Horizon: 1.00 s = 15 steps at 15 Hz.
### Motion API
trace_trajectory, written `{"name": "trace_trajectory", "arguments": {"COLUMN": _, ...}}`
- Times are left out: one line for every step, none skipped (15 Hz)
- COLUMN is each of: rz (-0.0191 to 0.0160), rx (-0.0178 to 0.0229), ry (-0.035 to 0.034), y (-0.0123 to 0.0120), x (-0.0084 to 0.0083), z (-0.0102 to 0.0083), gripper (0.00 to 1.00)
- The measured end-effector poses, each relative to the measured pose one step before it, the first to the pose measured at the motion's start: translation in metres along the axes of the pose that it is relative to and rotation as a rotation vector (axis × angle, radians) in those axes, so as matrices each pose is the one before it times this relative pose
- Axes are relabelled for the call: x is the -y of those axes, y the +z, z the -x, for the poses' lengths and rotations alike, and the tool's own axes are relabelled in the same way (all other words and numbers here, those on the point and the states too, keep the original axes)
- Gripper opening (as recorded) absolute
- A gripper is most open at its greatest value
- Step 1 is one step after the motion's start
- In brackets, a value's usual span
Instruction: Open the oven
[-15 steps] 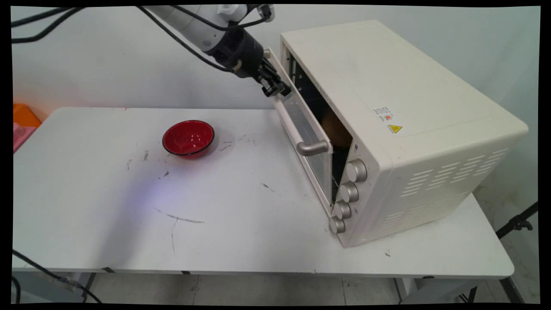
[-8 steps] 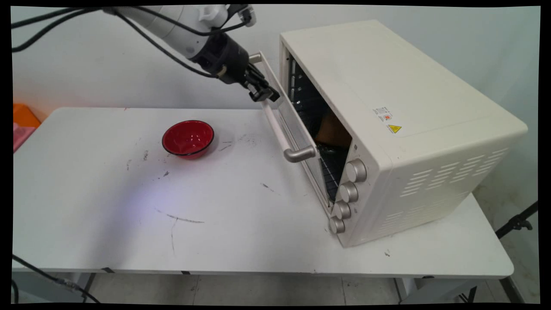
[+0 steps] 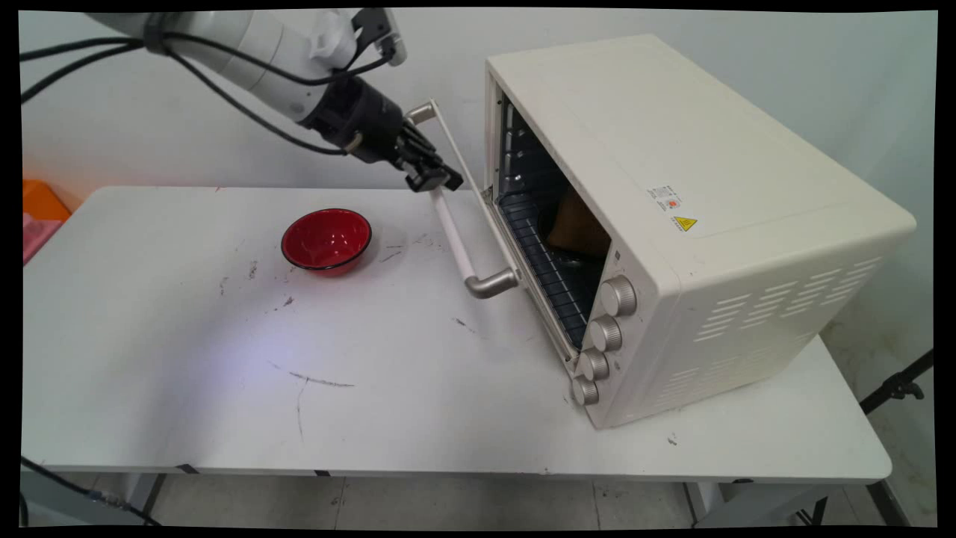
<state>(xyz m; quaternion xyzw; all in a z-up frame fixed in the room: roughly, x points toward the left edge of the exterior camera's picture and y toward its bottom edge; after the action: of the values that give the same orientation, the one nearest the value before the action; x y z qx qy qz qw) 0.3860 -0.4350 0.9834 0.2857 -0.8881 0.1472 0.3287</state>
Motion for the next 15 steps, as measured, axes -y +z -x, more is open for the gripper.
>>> {"name": "trace_trajectory", "arguments": {"rz": 0.00289, "rx": -0.00211, "ry": 0.00003, "y": -0.00111, "x": 0.00080, "z": 0.00608, "gripper": 0.00}}
{"name": "trace_trajectory", "arguments": {"rz": 0.00281, "rx": -0.00212, "ry": -0.00038, "y": -0.00081, "x": 0.00096, "z": 0.00654, "gripper": 0.00}}
{"name": "trace_trajectory", "arguments": {"rz": 0.00260, "rx": -0.00147, "ry": -0.00031, "y": -0.00043, "x": 0.00087, "z": 0.00566, "gripper": 0.00}}
{"name": "trace_trajectory", "arguments": {"rz": 0.00287, "rx": -0.00213, "ry": -0.00041, "y": -0.00055, "x": 0.00113, "z": 0.00690, "gripper": 0.00}}
{"name": "trace_trajectory", "arguments": {"rz": 0.00284, "rx": -0.00232, "ry": -0.00048, "y": -0.00030, "x": 0.00115, "z": 0.00690, "gripper": 0.00}}
{"name": "trace_trajectory", "arguments": {"rz": 0.00164, "rx": -0.00130, "ry": -0.00022, "y": -0.00021, "x": 0.00087, "z": 0.00504, "gripper": 0.00}}
{"name": "trace_trajectory", "arguments": {"rz": 0.00132, "rx": -0.00162, "ry": -0.00026, "y": -0.00022, "x": 0.00094, "z": 0.00544, "gripper": 0.00}}
{"name": "trace_trajectory", "arguments": {"rz": 0.00141, "rx": -0.00136, "ry": 0.00018, "y": -0.00012, "x": 0.00089, "z": 0.00530, "gripper": 0.00}}
{"name": "trace_trajectory", "arguments": {"rz": 0.00119, "rx": -0.00124, "ry": -0.00034, "y": -0.00011, "x": 0.00101, "z": 0.00573, "gripper": 0.00}}
{"name": "trace_trajectory", "arguments": {"rz": 0.00145, "rx": -0.00120, "ry": -0.00003, "y": -0.00002, "x": 0.00120, "z": 0.00670, "gripper": 0.00}}
{"name": "trace_trajectory", "arguments": {"rz": 0.00207, "rx": -0.00127, "ry": 0.00060, "y": 0.00011, "x": 0.00149, "z": 0.00801, "gripper": 0.00}}
{"name": "trace_trajectory", "arguments": {"rz": 0.00082, "rx": -0.00078, "ry": 0.00044, "y": 0.00008, "x": 0.00089, "z": 0.00461, "gripper": 0.00}}
{"name": "trace_trajectory", "arguments": {"rz": 0.00100, "rx": -0.00168, "ry": 0.00092, "y": 0.00024, "x": 0.00137, "z": 0.00670, "gripper": 0.00}}
{"name": "trace_trajectory", "arguments": {"rz": 0.00116, "rx": -0.00267, "ry": 0.00099, "y": 0.00055, "x": 0.00155, "z": 0.00766, "gripper": 0.00}}
{"name": "trace_trajectory", "arguments": {"rz": 0.00074, "rx": -0.00245, "ry": 0.00115, "y": 0.00055, "x": 0.00128, "z": 0.00627, "gripper": 0.00}}
